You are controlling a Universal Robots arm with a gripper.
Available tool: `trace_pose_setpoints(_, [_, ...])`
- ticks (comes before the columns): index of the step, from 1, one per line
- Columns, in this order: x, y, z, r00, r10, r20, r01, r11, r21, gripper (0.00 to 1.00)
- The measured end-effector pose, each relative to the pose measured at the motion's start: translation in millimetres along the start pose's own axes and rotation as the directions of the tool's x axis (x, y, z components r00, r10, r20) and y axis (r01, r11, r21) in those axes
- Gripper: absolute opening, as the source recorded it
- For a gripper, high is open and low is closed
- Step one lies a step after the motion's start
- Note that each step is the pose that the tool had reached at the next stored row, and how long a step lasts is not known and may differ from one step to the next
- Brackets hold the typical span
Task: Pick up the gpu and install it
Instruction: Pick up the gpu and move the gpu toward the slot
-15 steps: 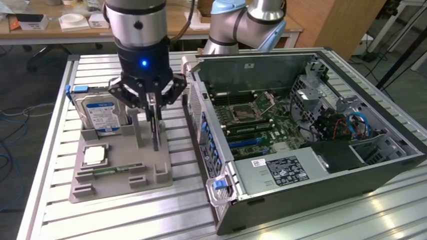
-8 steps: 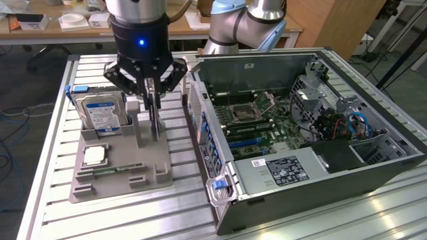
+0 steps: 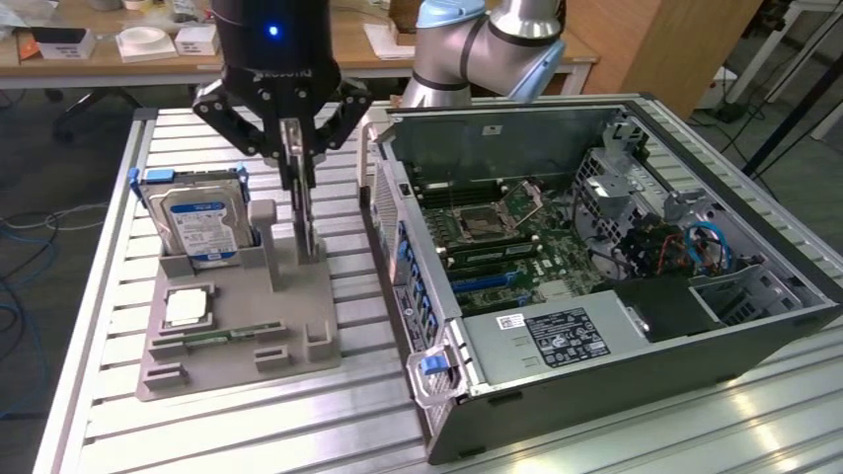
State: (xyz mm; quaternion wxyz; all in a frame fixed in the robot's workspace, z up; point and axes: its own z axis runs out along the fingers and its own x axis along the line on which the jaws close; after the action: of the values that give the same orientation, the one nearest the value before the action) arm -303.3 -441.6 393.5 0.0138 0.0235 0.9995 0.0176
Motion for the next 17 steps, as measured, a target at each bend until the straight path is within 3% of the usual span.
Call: trace_pose_setpoints(17, [-0.4, 0.5, -14.6, 1.0000, 0.000, 0.0004, 0.000, 1.0000, -0.0002, 0.26])
